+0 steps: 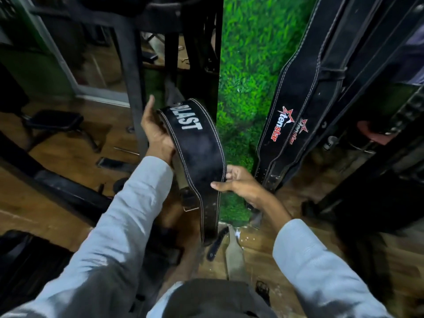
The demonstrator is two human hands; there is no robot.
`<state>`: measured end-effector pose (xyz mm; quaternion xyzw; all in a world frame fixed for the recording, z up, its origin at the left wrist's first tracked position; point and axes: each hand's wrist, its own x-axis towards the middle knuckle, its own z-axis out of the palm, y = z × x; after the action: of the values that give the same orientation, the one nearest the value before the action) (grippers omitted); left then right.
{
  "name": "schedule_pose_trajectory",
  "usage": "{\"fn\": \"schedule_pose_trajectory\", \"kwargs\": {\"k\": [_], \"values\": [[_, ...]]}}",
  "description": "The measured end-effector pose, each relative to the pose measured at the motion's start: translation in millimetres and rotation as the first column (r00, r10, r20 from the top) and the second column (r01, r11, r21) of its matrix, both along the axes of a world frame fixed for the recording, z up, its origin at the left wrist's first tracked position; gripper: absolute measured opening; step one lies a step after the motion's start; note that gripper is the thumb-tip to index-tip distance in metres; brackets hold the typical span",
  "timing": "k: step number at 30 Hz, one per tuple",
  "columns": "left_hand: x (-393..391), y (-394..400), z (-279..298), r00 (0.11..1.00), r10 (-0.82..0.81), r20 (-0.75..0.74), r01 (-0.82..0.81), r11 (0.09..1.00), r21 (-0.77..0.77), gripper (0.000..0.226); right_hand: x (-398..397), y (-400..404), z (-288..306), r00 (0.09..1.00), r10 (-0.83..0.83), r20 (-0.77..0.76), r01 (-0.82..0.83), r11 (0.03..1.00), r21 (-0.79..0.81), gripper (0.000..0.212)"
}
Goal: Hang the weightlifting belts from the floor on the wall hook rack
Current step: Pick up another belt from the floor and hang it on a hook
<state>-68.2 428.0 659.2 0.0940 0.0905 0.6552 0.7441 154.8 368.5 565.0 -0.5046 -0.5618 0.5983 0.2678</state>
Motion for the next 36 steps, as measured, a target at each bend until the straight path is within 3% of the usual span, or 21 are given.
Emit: {"fn": "schedule_pose_trajectory", "kwargs": {"k": [2, 5, 11, 13, 16, 19, 22, 25, 27, 29, 32, 33, 35, 36], "values": [[-8, 8, 13, 0.999, 0.025, -0.029, -0.025, 1.0, -0.01, 0.066, 1, -4, -14, 0.998, 0.054, 0.039, -0.053, 0.998, -0.04, 0.091], [-17, 22, 32, 0.985, 0.138, -0.109, -0.142, 0.989, -0.033, 0.039, -3, -15, -35, 0.99, 0.08, 0.115, -0.071, 0.994, -0.084, 0.088], [-26, 22, 43, 0.953, 0.107, -0.282, -0.115, 0.993, -0.009, 0.033, -6, -20, -34, 0.983, 0.01, 0.185, 0.003, 0.998, -0.07, 0.086], [-26, 17, 45, 0.948, 0.08, -0.308, -0.075, 0.997, 0.029, 0.027, -7, -17, -18, 0.994, 0.005, 0.109, 0.004, 0.997, -0.083, 0.1], [-21, -1, 41, 0.895, 0.001, -0.446, 0.005, 1.0, 0.012, 0.031, -17, -4, 24, 0.983, -0.092, -0.156, 0.076, 0.992, -0.105, 0.116], [-16, -24, 29, 0.829, -0.135, -0.542, 0.144, 0.989, -0.025, 0.043, -30, 19, 70, 0.933, -0.163, -0.321, 0.157, 0.987, -0.043, 0.09], [-12, -47, 13, 0.704, -0.202, -0.681, 0.263, 0.965, -0.014, 0.052, -39, 34, 119, 0.926, -0.102, -0.364, 0.132, 0.99, 0.058, 0.055], [-8, -69, -5, 0.546, -0.223, -0.807, 0.299, 0.952, -0.061, 0.053, -46, 46, 143, 0.909, -0.068, -0.411, 0.104, 0.992, 0.066, 0.051], [-12, -79, -10, 0.52, -0.281, -0.807, 0.318, 0.94, -0.122, 0.051, -47, 44, 144, 0.928, -0.106, -0.357, 0.148, 0.985, 0.091, 0.043], [-17, -83, -3, 0.564, -0.292, -0.772, 0.328, 0.938, -0.115, 0.056, -43, 35, 133, 0.948, -0.089, -0.307, 0.13, 0.985, 0.116, 0.037], [-21, -78, 19, 0.689, -0.145, -0.71, 0.177, 0.984, -0.029, 0.04, -36, 16, 111, 0.967, 0.0, -0.256, 0.036, 0.99, 0.135, 0.037], [-20, -74, 22, 0.685, -0.101, -0.721, 0.131, 0.991, -0.014, 0.035, -34, 12, 102, 0.971, 0.013, -0.238, 0.019, 0.991, 0.132, 0.038], [-13, -68, 18, 0.548, -0.041, -0.835, 0.09, 0.996, 0.01, 0.013, -30, 4, 92, 0.97, -0.015, -0.244, 0.039, 0.995, 0.093, 0.03], [-11, -67, 9, 0.489, -0.017, -0.872, 0.08, 0.997, 0.025, 0.013, -28, -1, 92, 0.965, -0.043, -0.26, 0.059, 0.997, 0.056, 0.021]]}}
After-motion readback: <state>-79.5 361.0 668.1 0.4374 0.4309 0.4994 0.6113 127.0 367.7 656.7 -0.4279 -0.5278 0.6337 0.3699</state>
